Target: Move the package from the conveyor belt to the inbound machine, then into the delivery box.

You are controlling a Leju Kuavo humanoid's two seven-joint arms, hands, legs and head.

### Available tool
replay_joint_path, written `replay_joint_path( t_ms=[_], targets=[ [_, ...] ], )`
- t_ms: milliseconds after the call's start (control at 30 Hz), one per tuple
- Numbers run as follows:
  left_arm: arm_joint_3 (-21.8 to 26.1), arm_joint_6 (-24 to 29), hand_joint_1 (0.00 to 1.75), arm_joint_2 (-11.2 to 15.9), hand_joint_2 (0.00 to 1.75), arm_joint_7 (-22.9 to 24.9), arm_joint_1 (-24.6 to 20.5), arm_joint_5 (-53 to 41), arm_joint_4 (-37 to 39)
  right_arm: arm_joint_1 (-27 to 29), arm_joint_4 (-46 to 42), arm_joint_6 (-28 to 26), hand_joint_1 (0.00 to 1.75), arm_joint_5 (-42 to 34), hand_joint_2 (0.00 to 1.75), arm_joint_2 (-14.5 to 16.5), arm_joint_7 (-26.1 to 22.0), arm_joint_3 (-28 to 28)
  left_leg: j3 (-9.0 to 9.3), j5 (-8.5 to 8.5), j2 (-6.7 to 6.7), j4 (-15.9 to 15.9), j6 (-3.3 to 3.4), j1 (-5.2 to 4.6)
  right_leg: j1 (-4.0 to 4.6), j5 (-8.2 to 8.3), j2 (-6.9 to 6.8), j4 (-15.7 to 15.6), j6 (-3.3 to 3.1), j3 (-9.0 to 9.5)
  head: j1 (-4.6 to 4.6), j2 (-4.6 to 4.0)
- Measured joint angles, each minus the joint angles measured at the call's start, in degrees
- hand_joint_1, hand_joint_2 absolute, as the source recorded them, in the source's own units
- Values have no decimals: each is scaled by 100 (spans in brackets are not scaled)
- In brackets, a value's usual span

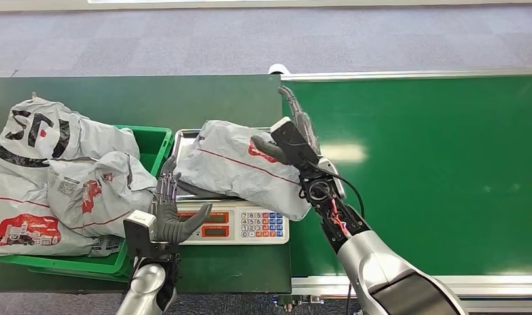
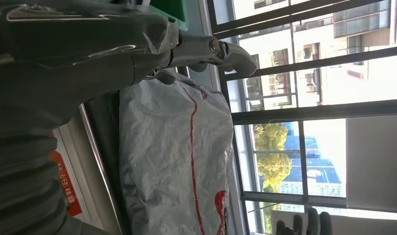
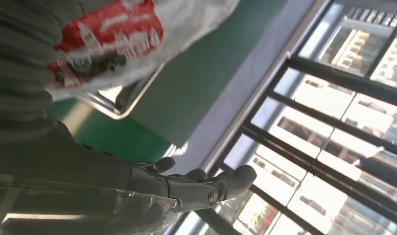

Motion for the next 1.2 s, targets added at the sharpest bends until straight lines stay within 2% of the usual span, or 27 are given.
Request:
replay_joint_path(
  t_ms=[133, 233, 400, 667, 800, 900, 1000, 1100, 1200],
  targets=[
    [0, 10, 0, 12, 175, -29, 0, 32, 0, 230, -137, 164, 0, -139, 175, -27, -96, -10, 0, 0, 0, 0, 0, 0, 0, 0, 0, 0, 0, 0, 0, 0],
    [0, 51, 0, 22, 175, -46, 13, 44, -16, 511, -430, 267, 0, -572, 175, -57, -304, -124, 0, 0, -2, 0, 0, 0, 0, 0, 0, 0, 0, 0, 0, 0],
    [0, 7, 0, 55, 175, -40, 166, 57, -244, 1557, -1552, 757, 0, -1534, 175, -216, -284, -535, -7, -3, -7, 0, 0, 0, 0, -4, -3, -1, 0, -2, 1, -1],
    [-139, -177, 0, 108, 175, 22, 218, -356, -445, 2689, -2715, 868, 0, -1983, 175, -401, -323, -1130, -8, -5, -6, 0, -2, 0, 0, -4, -7, -3, -1, -5, -1, 0],
    [-236, -239, 0, 130, 175, 40, 201, -559, -463, 3004, -3091, 909, 0, -2039, 175, -462, -350, -1372, -6, -5, 8, 0, -2, 0, 0, -2, 4, -3, -1, -6, -1, 0],
    [-357, -84, 0, 162, 175, 143, 140, -1163, -463, 3207, -3366, 1042, 0, -2163, 175, -474, -383, -1523, -5, -5, -4, 0, -2, 0, -1, -3, -4, -3, 0, -5, 0, 0],
    [-540, 301, 0, 193, 175, 397, -37, -2158, -432, 3429, -3574, 1496, 0, -2201, 175, -489, -344, -1611, -7, -6, -3, 0, -2, 0, -1, -3, -3, -3, -1, -5, -1, 0],
    [-741, 465, 0, 220, 175, 784, -404, -3125, -271, 3515, -3600, 1942, 0, -2113, 175, -482, -339, -1621, -6, -3, -5, 0, -1, 0, 0, -2, -3, -3, -1, -4, 0, 0],
    [-962, 461, 0, 250, 175, 1288, -882, -4177, 33, 3513, -3595, 2080, 0, -1993, 175, -435, -325, -1613, -4, 1, -6, 0, 0, 0, 0, 0, -4, -3, 0, -1, 1, 0]
  ],
)
